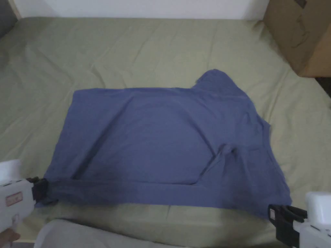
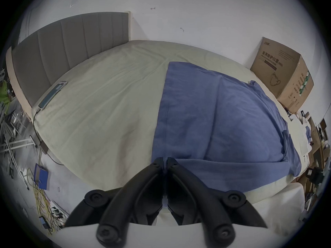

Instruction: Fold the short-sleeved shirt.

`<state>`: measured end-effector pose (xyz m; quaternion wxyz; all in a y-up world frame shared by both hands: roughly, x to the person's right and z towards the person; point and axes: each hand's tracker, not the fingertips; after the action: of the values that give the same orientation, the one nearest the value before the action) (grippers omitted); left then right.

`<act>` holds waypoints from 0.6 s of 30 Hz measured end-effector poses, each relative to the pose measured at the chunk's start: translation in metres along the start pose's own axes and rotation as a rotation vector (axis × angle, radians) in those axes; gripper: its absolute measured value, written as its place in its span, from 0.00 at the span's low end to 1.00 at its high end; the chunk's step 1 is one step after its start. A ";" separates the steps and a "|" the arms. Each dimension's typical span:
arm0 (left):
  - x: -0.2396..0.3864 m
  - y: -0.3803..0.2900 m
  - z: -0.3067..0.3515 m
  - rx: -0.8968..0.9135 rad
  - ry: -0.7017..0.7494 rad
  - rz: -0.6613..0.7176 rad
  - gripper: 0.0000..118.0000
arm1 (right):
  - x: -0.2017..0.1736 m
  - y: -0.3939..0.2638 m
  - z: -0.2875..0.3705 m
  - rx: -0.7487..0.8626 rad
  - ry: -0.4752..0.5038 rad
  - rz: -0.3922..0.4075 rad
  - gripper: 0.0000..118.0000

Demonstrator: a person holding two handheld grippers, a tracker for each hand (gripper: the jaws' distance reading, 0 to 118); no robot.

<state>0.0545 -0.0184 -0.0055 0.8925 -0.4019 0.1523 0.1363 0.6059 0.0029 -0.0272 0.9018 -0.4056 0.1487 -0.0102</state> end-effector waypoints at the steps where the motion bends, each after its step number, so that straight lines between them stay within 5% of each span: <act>1: 0.000 0.002 0.002 0.003 -0.001 0.002 0.02 | 0.000 -0.001 -0.001 -0.008 -0.031 0.019 0.00; 3: -0.002 0.008 0.007 0.020 -0.009 0.020 0.02 | -0.003 -0.004 -0.003 -0.009 -0.110 0.063 0.10; 4: -0.003 0.010 0.007 0.018 -0.017 0.026 0.02 | -0.003 -0.005 -0.005 -0.015 -0.122 0.068 0.34; 5: -0.003 0.013 0.008 0.015 -0.021 0.027 0.02 | -0.002 -0.005 -0.009 -0.030 -0.110 0.062 0.78; 6: 0.003 0.015 0.011 0.015 -0.021 0.025 0.02 | 0.001 -0.005 -0.016 -0.083 -0.105 0.069 0.95; 10: 0.002 0.016 0.008 0.013 -0.013 -0.008 0.02 | 0.012 0.003 -0.027 -0.074 -0.060 0.030 0.88; 18: 0.002 0.017 0.009 0.004 0.003 -0.013 0.02 | 0.058 0.026 -0.065 -0.083 -0.160 0.005 0.86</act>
<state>0.0512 -0.0005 -0.0122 0.8940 -0.4015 0.1511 0.1296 0.6411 -0.0354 -0.1022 0.8932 -0.4418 0.0776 0.0304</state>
